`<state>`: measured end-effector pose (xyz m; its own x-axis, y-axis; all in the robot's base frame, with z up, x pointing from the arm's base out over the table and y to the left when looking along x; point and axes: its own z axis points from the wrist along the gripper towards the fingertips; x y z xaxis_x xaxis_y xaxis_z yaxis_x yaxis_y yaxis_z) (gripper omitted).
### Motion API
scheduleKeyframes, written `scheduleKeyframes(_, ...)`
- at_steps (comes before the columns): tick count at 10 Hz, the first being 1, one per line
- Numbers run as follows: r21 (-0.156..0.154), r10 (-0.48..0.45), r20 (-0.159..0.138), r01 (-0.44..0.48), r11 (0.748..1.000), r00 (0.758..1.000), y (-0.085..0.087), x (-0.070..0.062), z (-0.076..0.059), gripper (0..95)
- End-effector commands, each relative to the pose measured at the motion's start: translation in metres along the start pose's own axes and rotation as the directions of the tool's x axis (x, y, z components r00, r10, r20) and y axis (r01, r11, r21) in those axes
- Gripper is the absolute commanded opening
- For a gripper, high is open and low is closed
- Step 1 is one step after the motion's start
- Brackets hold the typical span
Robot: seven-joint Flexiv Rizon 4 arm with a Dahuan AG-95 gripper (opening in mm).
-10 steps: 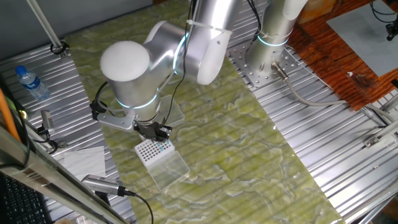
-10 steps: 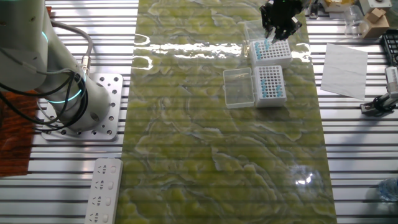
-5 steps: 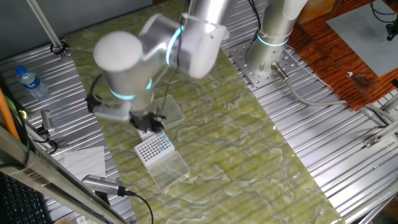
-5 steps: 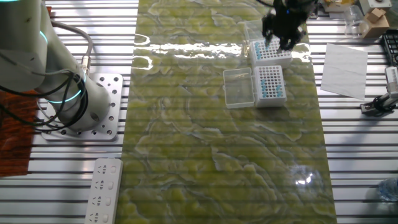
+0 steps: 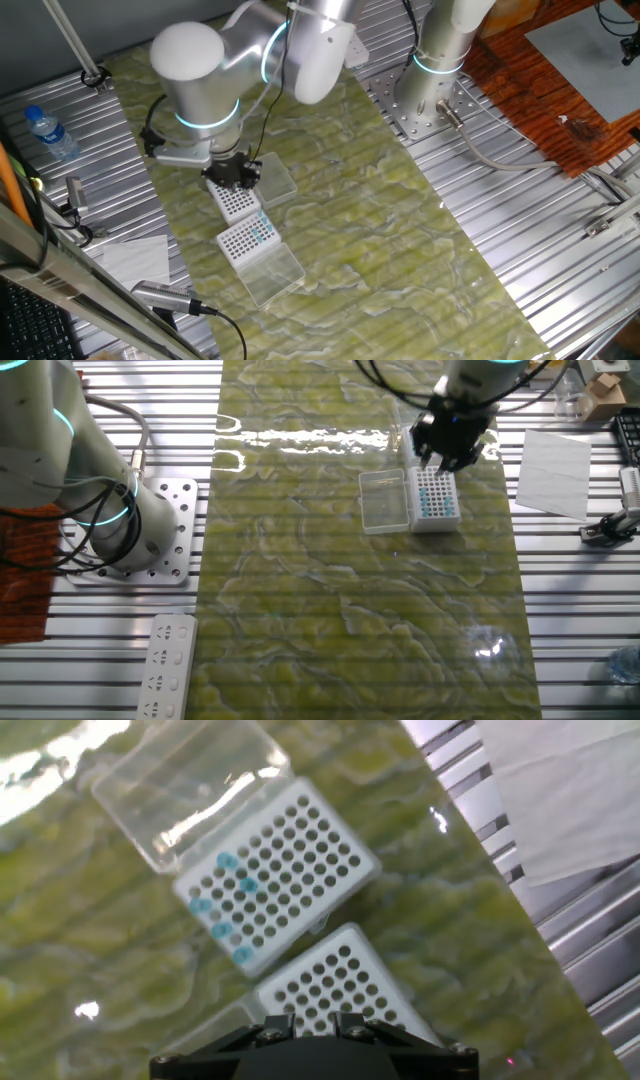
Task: Transfer all medium pipette tips from one holder to another
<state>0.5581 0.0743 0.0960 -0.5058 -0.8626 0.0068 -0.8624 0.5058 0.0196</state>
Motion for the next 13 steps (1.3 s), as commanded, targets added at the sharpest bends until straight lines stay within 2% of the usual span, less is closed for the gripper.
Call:
scheduleKeyframes(1, 0.017, -0.036, 0.009, 0.035, 0.999, 0.999, 0.0048, 0.0134, 0.0095, 19.0)
scheduleKeyframes(7, 0.041, -0.068, 0.024, 0.067, 0.997, 0.997, 0.003, 0.0222, 0.0171, 19.0)
scheduleKeyframes(13, 0.042, -0.081, 0.028, 0.08, 0.996, 0.996, -0.0008, 0.0222, 0.0136, 19.0)
